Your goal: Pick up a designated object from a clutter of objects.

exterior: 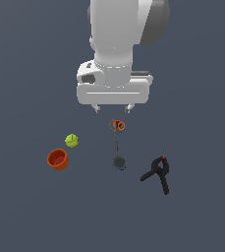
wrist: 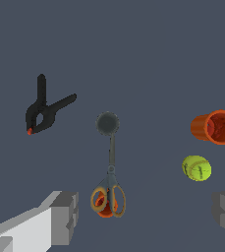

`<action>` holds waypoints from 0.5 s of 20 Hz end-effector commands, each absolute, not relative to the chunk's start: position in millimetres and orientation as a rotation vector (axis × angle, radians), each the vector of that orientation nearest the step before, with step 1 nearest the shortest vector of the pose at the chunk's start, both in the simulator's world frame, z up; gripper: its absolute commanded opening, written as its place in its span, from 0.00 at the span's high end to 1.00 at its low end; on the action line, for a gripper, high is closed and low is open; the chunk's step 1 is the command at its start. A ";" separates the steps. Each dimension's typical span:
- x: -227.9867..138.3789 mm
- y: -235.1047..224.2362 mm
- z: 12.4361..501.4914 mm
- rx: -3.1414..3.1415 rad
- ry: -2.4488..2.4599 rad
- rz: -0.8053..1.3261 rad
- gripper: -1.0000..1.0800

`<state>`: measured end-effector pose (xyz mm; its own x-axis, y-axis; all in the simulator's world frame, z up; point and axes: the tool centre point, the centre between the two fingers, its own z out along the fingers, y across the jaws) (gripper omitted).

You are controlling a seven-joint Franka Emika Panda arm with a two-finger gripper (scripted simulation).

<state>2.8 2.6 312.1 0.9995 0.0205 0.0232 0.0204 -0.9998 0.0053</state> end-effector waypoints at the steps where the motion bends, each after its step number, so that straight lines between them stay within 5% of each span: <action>1: 2.8 2.6 312.1 3.136 0.032 0.036 0.04; 10: -1.5 21.5 295.6 3.109 0.123 -0.014 0.04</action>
